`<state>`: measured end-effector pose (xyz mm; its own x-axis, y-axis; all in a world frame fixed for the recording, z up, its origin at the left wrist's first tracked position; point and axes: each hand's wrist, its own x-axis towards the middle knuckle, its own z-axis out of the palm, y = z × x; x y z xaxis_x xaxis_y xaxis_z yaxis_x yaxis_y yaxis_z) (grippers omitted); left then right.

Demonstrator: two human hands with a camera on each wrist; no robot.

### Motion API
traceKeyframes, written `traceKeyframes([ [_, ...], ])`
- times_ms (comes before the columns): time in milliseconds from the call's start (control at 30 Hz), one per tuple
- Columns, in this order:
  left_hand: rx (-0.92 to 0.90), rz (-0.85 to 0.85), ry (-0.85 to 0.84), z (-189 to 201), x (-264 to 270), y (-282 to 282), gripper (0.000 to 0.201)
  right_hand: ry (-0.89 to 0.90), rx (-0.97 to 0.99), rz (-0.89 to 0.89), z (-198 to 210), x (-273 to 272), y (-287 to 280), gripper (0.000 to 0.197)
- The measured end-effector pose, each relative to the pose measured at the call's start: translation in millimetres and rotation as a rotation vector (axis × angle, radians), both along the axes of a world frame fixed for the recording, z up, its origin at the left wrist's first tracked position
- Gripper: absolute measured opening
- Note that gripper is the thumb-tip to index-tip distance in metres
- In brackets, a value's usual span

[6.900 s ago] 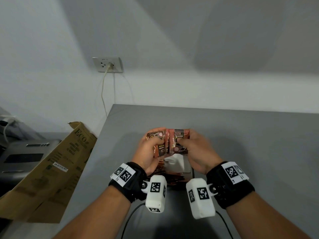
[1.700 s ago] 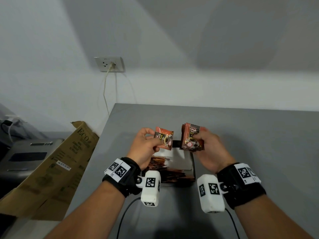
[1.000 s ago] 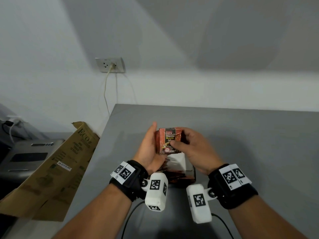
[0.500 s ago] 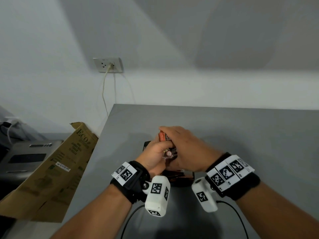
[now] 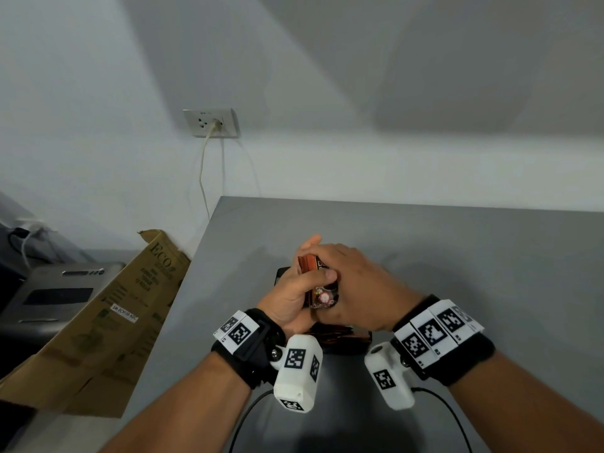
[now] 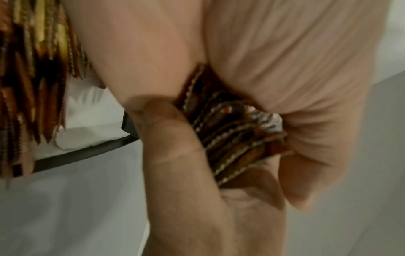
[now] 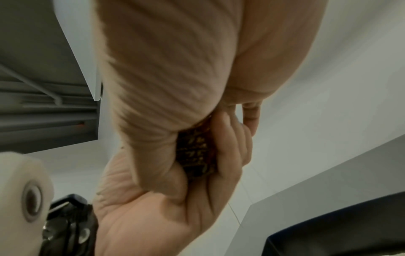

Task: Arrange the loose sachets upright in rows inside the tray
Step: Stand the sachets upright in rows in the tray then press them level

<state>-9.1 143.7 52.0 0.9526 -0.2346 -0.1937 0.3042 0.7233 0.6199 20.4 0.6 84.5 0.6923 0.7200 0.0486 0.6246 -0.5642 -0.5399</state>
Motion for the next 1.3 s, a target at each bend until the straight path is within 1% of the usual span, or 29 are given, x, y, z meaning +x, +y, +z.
traceKeyframes([
  [100, 0.039, -0.002, 0.009, -1, 2, -1, 0.104, -0.017, 0.021, -0.010, 2, -2, 1, 0.075],
  [167, 0.061, 0.009, 0.008, 0, 3, -2, 0.103, -0.015, 0.003, -0.020, 3, -2, 3, 0.073],
  [300, 0.033, -0.005, 0.029, -4, 3, 1, 0.098, -0.045, -0.025, -0.030, 3, -2, 2, 0.072],
  [367, 0.027, -0.016, 0.049, -2, 4, 2, 0.085, -0.047, -0.033, -0.057, 4, -3, 2, 0.071],
  [433, 0.076, -0.027, 0.051, 0, 4, 0, 0.062, -0.041, -0.031, -0.058, 5, -3, 5, 0.074],
  [467, 0.109, -0.029, 0.055, 1, 4, 0, 0.051, -0.016, -0.025, -0.056, 4, -3, 4, 0.077],
  [500, 0.135, -0.024, 0.063, 2, 3, 0, 0.046, 0.034, -0.005, -0.058, 5, -2, 3, 0.083],
  [533, 0.157, -0.013, 0.065, 2, 3, 2, 0.049, 0.109, 0.025, -0.071, 6, 1, 0, 0.091],
  [567, 0.176, -0.003, 0.054, 3, 4, 5, 0.057, 0.193, 0.074, -0.092, 9, 3, -4, 0.098],
  [600, 0.188, 0.001, 0.038, 3, 4, 8, 0.065, 0.257, 0.128, -0.133, 12, 5, -7, 0.097],
  [633, 0.196, 0.005, 0.026, 3, 5, 11, 0.071, 0.291, 0.192, -0.180, 14, 8, -11, 0.086],
  [700, 0.217, 0.013, 0.015, 3, 6, 14, 0.078, 0.314, 0.319, -0.284, 15, 14, -14, 0.051],
  [733, 0.234, 0.018, 0.010, 3, 7, 15, 0.078, 0.329, 0.367, -0.323, 15, 16, -14, 0.037],
  [767, 0.250, 0.023, 0.000, 3, 7, 15, 0.078, 0.343, 0.398, -0.335, 13, 18, -14, 0.030],
  [900, 0.293, 0.046, -0.014, -1, 8, 16, 0.078, 0.373, 0.401, -0.281, 6, 21, -9, 0.026],
  [1000, 0.322, 0.067, 0.002, -3, 9, 19, 0.076, 0.382, 0.393, -0.260, 6, 24, -7, 0.016],
  [1067, 0.336, 0.109, 0.024, -4, 11, 22, 0.073, 0.381, 0.415, -0.313, 5, 29, -8, 0.012],
  [1133, 0.353, 0.164, 0.057, -6, 12, 29, 0.071, 0.363, 0.445, -0.415, 1, 40, -13, 0.016],
  [1167, 0.366, 0.190, 0.074, -7, 13, 33, 0.069, 0.311, 0.422, -0.470, -3, 48, -17, 0.015],
  [1233, 0.386, 0.232, 0.102, -12, 15, 42, 0.064, 0.176, 0.297, -0.537, -13, 63, -25, 0.016],
  [1300, 0.407, 0.268, 0.129, -17, 18, 48, 0.054, 0.118, 0.152, -0.532, -25, 73, -28, 0.016],
])
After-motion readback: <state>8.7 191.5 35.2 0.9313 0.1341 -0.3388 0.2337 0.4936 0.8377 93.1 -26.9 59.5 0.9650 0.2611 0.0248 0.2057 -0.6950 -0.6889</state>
